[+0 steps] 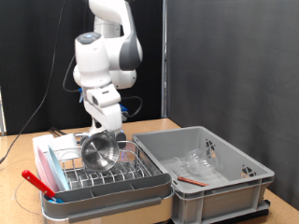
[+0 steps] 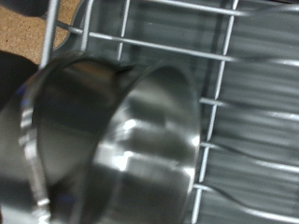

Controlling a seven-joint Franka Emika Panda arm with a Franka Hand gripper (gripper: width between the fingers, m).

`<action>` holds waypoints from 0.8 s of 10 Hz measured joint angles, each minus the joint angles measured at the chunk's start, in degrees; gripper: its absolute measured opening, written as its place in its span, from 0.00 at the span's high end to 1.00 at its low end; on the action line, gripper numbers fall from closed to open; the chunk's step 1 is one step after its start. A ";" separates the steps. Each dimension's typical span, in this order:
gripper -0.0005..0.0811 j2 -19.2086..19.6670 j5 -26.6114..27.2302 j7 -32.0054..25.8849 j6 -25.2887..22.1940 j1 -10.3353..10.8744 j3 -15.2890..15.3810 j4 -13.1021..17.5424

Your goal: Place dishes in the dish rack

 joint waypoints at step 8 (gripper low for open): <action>0.00 -3.69 3.84 -2.61 2.68 -0.04 -5.28 -4.40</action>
